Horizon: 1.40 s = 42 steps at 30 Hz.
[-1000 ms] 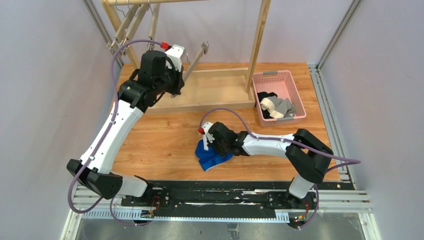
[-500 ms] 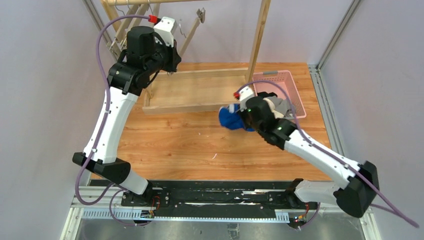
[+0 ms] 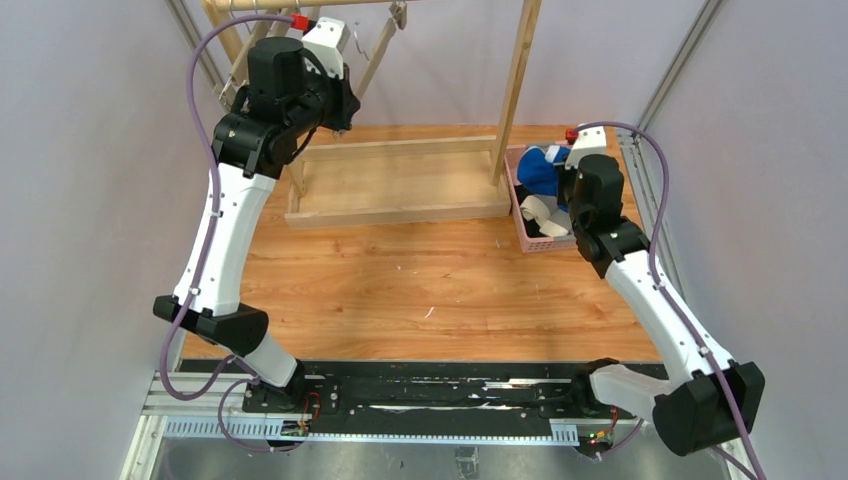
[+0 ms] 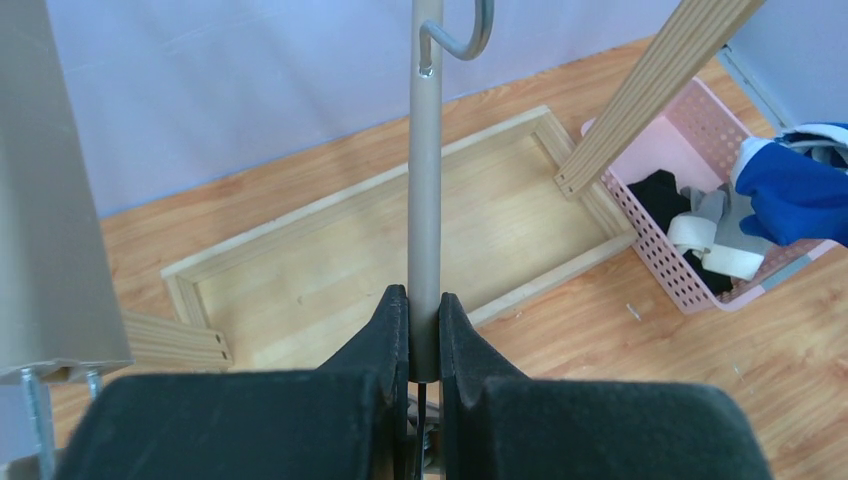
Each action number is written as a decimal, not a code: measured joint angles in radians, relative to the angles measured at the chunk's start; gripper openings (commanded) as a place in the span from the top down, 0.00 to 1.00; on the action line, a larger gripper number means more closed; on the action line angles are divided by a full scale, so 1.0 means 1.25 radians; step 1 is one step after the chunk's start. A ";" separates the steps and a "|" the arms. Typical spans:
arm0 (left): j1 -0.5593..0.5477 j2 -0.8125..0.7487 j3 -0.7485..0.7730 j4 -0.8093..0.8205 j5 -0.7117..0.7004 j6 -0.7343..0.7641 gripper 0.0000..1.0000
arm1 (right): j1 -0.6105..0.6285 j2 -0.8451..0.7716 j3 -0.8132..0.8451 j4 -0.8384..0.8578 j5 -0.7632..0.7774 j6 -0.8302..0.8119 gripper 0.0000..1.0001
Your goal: Remove the underwear clipped to the hanger
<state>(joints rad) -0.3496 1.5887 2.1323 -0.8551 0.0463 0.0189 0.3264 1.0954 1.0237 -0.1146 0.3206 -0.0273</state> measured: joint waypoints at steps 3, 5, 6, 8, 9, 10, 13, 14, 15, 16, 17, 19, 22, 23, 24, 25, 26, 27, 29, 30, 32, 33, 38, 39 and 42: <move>0.001 0.000 0.017 0.000 0.000 0.000 1.00 | -0.058 0.048 0.000 0.044 -0.013 0.003 1.00; 0.001 -0.001 0.026 0.000 0.000 0.001 1.00 | -0.096 0.086 0.000 0.068 -0.034 0.009 0.99; 0.001 -0.002 0.028 0.000 0.000 0.001 1.00 | -0.115 0.109 -0.001 0.080 -0.047 0.014 0.99; 0.003 -0.002 0.033 0.000 -0.001 0.001 1.00 | -0.139 0.150 -0.001 0.097 -0.069 0.023 0.99; 0.005 -0.003 0.035 0.000 -0.002 0.001 1.00 | -0.150 0.176 -0.002 0.105 -0.085 0.028 0.99; 0.007 -0.003 0.035 0.000 -0.002 0.001 1.00 | -0.154 0.195 -0.002 0.110 -0.094 0.031 0.99; 0.016 -0.003 0.036 0.005 -0.003 0.000 1.00 | -0.159 0.254 -0.008 0.125 -0.131 0.042 0.99; 0.018 -0.003 0.036 0.007 -0.004 -0.001 1.00 | -0.160 0.266 -0.012 0.130 -0.139 0.045 0.99; 0.023 -0.003 0.036 0.011 -0.004 -0.002 1.00 | -0.160 0.278 -0.016 0.133 -0.154 0.048 0.99; 0.027 -0.003 0.040 0.014 -0.004 -0.005 1.00 | -0.160 0.288 -0.020 0.135 -0.165 0.052 0.99; 0.032 -0.003 0.043 0.018 -0.003 -0.008 1.00 | -0.161 0.297 -0.023 0.137 -0.175 0.055 0.99; 0.042 -0.003 0.054 0.030 -0.003 -0.016 1.00 | -0.161 0.311 -0.029 0.140 -0.196 0.061 0.99; 0.056 -0.003 0.071 0.056 0.000 -0.032 1.00 | -0.161 0.323 -0.033 0.143 -0.227 0.064 0.99; 0.061 -0.002 0.075 0.059 0.002 -0.039 1.00 | -0.161 0.327 -0.033 0.144 -0.238 0.065 0.99; 0.065 0.000 0.076 0.062 0.007 -0.044 1.00 | -0.161 0.330 -0.033 0.144 -0.246 0.066 0.99; 0.068 0.003 0.076 0.066 0.011 -0.050 1.00 | -0.161 0.333 -0.033 0.145 -0.251 0.067 0.99; 0.071 0.009 0.078 0.074 0.016 -0.056 1.00 | -0.161 0.337 -0.033 0.146 -0.255 0.067 0.99; 0.074 0.017 0.084 0.082 0.022 -0.060 1.00 | -0.161 0.341 -0.035 0.150 -0.258 0.067 0.99; 0.078 0.035 0.092 0.102 0.033 -0.067 1.00 | -0.161 0.349 -0.043 0.155 -0.262 0.068 0.99; 0.078 0.043 0.096 0.110 0.037 -0.073 1.00 | -0.161 0.355 -0.048 0.156 -0.265 0.068 0.99; 0.079 0.058 0.098 0.123 0.049 -0.078 1.00 | -0.161 0.364 -0.056 0.157 -0.271 0.068 1.00; 0.080 0.064 0.099 0.127 0.052 -0.079 1.00 | -0.161 0.368 -0.060 0.157 -0.273 0.068 0.99; 0.082 0.110 0.129 0.133 0.070 -0.085 1.00 | -0.161 0.375 -0.064 0.161 -0.282 0.071 0.99; 0.083 0.114 0.130 0.133 0.071 -0.085 1.00 | -0.161 0.375 -0.064 0.162 -0.285 0.072 1.00; 0.087 0.121 0.130 0.132 0.071 -0.084 0.98 | -0.161 0.375 -0.064 0.165 -0.294 0.075 0.99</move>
<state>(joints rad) -0.2405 1.7405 2.2948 -0.6895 0.1349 -0.0864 0.1249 1.5639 0.9432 0.0921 -0.0467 0.0662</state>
